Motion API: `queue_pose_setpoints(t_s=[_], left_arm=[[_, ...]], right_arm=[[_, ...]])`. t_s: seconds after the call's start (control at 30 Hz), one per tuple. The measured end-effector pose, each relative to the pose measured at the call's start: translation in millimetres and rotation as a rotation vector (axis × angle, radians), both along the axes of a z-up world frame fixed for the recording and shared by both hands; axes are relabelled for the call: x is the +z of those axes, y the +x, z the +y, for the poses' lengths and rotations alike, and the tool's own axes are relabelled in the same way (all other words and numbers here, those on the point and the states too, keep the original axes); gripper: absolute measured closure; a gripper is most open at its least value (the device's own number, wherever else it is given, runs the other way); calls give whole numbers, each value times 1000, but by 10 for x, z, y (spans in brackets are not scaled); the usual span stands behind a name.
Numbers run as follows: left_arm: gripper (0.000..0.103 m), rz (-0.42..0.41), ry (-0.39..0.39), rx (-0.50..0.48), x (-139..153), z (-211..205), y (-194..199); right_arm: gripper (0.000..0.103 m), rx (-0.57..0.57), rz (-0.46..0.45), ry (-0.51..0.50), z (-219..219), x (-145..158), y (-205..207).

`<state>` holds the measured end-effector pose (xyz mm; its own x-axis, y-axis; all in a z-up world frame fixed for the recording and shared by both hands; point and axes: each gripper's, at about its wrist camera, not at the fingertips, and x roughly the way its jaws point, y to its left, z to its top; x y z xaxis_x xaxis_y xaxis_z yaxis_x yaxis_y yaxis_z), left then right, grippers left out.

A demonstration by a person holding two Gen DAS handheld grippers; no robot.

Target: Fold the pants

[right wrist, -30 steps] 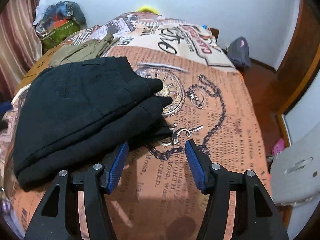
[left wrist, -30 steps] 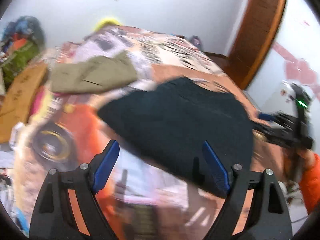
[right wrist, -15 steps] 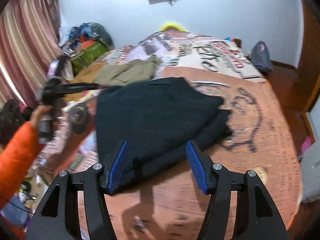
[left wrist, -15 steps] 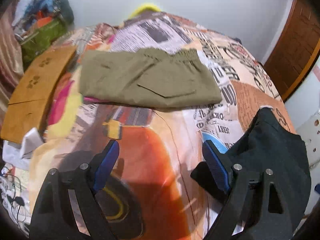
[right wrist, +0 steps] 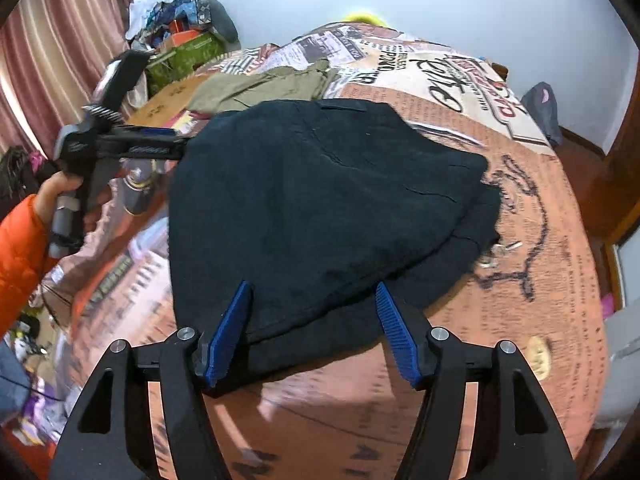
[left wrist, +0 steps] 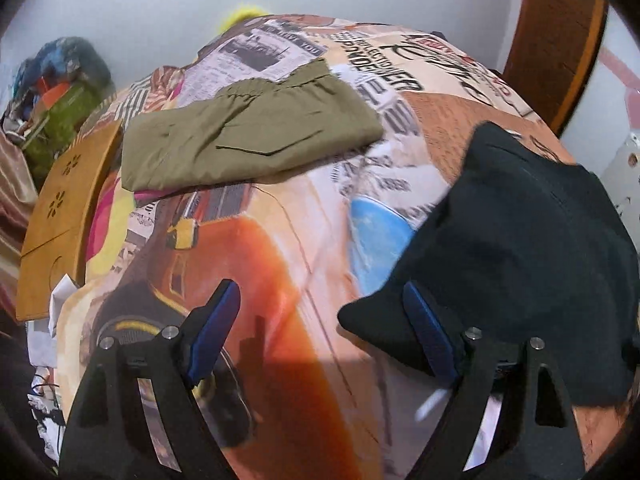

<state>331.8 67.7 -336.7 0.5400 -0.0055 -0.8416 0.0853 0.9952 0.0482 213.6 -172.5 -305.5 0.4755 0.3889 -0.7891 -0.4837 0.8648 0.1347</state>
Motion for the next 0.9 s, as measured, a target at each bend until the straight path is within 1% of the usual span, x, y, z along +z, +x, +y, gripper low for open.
queue_pose_setpoints(t_s=[0.1,0.27,0.4,0.47,0.57,0.63,0.73,0.83,0.9], left_arm=[[19,-1,-27,-14,60,-112,-172],[19,6,-100,-37,105,-366,-477],[19,13,-150,-37,111,-530,-614],[19,15,-156,-29,134,-572,-642],[19,-2,-153,-13,254,-564,-633],[19,-23,-159,-10,374,-534,-579],[19,-59,-160,-19,550,-559,-435],[19,-71,-195,-39,612,-637,-267],[19,-68,-196,-57,573,-722,-168]], right_arm=[[41,-33,3,-14,-230,-31,55],[41,-116,12,-19,-606,-96,128],[41,-187,20,-23,-842,-159,203],[41,-220,27,-17,-934,-188,238],[41,-231,39,17,-1011,-150,228],[41,-231,27,29,-1038,-89,185],[41,-235,-1,76,-1080,44,144],[40,-241,-20,134,-1082,129,183],[40,-246,-30,137,-1042,128,244]])
